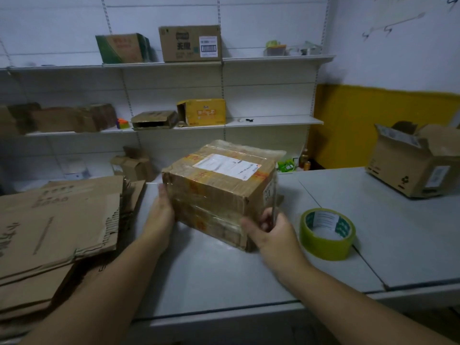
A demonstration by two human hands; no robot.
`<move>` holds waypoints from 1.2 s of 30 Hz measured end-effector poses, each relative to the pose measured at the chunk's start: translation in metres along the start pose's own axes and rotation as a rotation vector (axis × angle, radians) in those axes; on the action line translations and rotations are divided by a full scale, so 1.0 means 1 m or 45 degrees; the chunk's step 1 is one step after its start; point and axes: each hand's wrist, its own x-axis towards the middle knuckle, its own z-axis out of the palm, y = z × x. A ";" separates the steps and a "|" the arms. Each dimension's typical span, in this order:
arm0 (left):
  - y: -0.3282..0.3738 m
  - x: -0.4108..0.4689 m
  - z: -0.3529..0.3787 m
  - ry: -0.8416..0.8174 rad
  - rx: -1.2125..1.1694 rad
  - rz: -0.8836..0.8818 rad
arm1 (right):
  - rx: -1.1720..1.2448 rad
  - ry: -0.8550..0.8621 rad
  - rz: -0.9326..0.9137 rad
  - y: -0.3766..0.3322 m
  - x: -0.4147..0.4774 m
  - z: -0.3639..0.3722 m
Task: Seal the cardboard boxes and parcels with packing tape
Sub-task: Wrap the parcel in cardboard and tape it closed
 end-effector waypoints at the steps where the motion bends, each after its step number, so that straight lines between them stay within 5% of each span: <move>1: -0.002 -0.004 0.004 -0.079 0.080 0.063 | -0.026 -0.038 0.011 0.002 0.001 0.002; 6: -0.006 -0.004 -0.002 -0.314 0.180 0.170 | 0.121 0.171 0.022 0.004 0.019 -0.003; 24: 0.095 0.011 -0.041 0.091 -0.194 0.371 | 0.275 -0.173 -0.339 -0.083 0.014 -0.035; 28: 0.162 0.009 -0.059 -0.098 0.271 0.369 | 0.042 -0.020 -0.504 -0.096 0.028 -0.049; 32: 0.211 0.015 -0.052 -0.233 0.665 0.280 | -0.105 -0.322 -0.490 -0.099 0.031 -0.043; 36: 0.188 0.032 -0.019 -0.149 0.648 0.309 | -0.110 -0.455 -0.533 -0.075 0.035 -0.030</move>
